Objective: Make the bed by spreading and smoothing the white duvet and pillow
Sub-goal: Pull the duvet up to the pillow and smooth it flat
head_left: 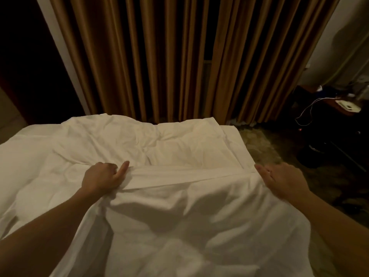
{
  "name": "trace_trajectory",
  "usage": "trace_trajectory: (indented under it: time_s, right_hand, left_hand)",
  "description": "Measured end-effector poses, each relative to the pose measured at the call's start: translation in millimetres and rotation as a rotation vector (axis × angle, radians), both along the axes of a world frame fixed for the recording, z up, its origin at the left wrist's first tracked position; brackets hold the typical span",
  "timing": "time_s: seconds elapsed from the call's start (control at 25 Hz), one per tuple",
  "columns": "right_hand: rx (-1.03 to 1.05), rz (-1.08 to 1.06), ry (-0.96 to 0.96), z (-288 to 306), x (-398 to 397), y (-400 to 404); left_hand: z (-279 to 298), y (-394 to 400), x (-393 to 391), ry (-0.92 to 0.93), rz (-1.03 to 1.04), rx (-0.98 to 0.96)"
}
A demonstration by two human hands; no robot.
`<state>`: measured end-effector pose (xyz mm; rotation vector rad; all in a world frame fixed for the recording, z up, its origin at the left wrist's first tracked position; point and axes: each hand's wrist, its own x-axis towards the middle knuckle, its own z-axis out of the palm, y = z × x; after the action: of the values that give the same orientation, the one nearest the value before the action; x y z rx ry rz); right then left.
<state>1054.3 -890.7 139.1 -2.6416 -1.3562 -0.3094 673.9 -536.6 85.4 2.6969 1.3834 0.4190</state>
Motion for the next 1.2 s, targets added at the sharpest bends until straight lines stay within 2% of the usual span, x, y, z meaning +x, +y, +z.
trace_trajectory:
  time_s: [0.16, 0.28, 0.4, 0.56, 0.68, 0.8, 0.96, 1.2]
  right_hand:
    - [-0.005, -0.025, -0.013, 13.8, 58.4, 82.4]
    - [0.004, -0.092, -0.029, -1.6, 107.4, 152.4]
    - [-0.145, -0.105, -0.011, -68.3, 139.7, 212.9]
    - [-0.414, -0.027, 0.199, -174.1, 109.0, 251.7]
    - [-0.430, 0.097, 0.234, -217.8, 57.2, 270.5]
    - [-0.491, 0.179, 0.242, -221.5, 4.7, 299.8]
    - [-0.424, 0.323, 0.255, -203.1, -100.8, 362.9]
    - [-0.282, 0.517, 0.249, -160.4, -323.4, 459.2]
  left_hand:
    - [-2.4, 82.5, 65.3, 0.019, -0.016, -0.008]
    - [-23.8, 136.2, 125.0, 0.105, 0.040, -0.008]
    - [-83.0, 144.1, 166.3, 0.171, 0.147, -0.123]
    - [-151.4, 111.2, 150.5, 0.232, 0.170, -0.337]
    - [-176.3, 106.9, 89.9, 0.291, 0.268, -0.398]
    - [-176.4, 117.6, 14.8, 0.282, 0.405, -0.424]
    - [-153.9, 131.7, -126.3, 0.247, 0.565, -0.370]
    - [-118.5, 149.2, -348.8, 0.114, 0.791, -0.322]
